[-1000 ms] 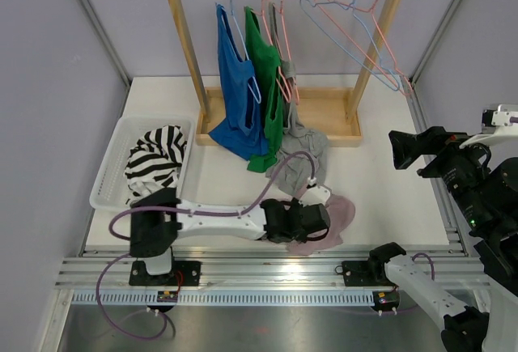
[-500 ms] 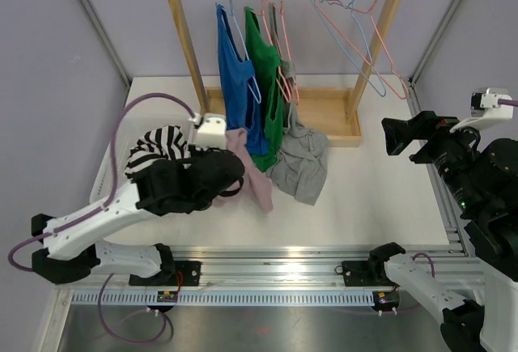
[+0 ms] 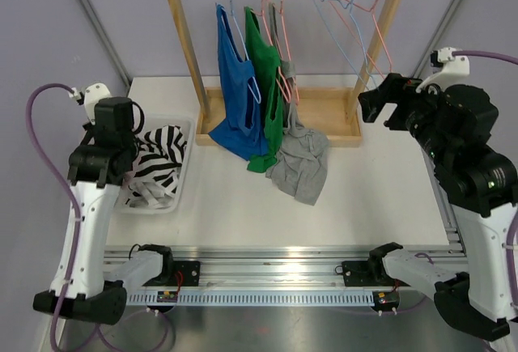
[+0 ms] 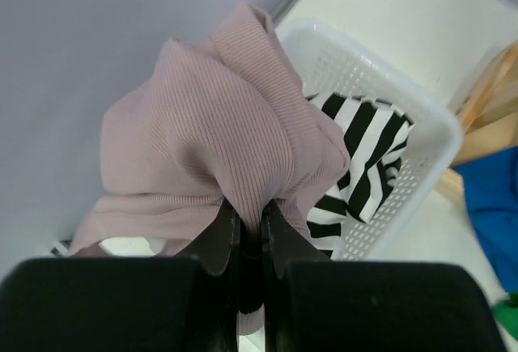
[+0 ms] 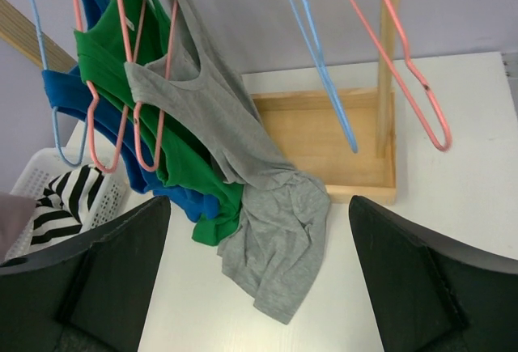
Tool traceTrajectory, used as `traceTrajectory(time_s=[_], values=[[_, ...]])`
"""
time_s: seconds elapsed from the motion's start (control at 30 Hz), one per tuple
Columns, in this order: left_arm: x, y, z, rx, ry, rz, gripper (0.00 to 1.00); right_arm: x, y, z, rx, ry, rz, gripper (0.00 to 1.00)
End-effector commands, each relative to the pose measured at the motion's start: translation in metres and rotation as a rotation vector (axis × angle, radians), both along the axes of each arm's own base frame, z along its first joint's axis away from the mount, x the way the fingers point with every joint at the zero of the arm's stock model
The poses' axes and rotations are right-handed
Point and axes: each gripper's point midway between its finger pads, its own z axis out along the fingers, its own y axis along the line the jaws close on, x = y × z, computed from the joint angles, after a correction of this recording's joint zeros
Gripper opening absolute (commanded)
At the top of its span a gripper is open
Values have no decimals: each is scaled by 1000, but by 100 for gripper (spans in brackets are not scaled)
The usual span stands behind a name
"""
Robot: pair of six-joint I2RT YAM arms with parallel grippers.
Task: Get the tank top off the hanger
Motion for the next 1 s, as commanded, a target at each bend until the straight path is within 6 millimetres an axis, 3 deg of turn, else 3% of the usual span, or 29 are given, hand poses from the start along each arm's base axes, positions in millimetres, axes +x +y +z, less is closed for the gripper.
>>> traceTrajectory(time_s=[0.0,0.17,0.23,0.3,0.33,0.4,0.57,0.7,0.8,0.97], values=[[40,-10,-39,-110,78,-100,5,19,25,26,56,-48,87,100],[60,-19,-88,-188,173,-152,8,62,61,26,73,3,186,100],[65,-11,-99,-218,175,-146,9,73,71,30,86,0,215,100],[71,-5,-110,-273,195,-143,9,92,88,18,87,42,266,99],[75,-3,-104,-284,183,-147,5,96,91,23,91,33,275,99],[79,-6,-101,-306,187,-166,0,114,100,10,85,71,287,99],[98,-15,-46,-308,71,-242,0,132,106,3,78,79,284,100],[113,-18,-42,-328,90,-263,0,139,106,-3,71,89,274,100],[113,-12,-70,-332,156,-218,0,143,107,-8,72,97,270,99],[101,-2,-123,-328,281,-143,28,149,112,-9,80,97,281,99]])
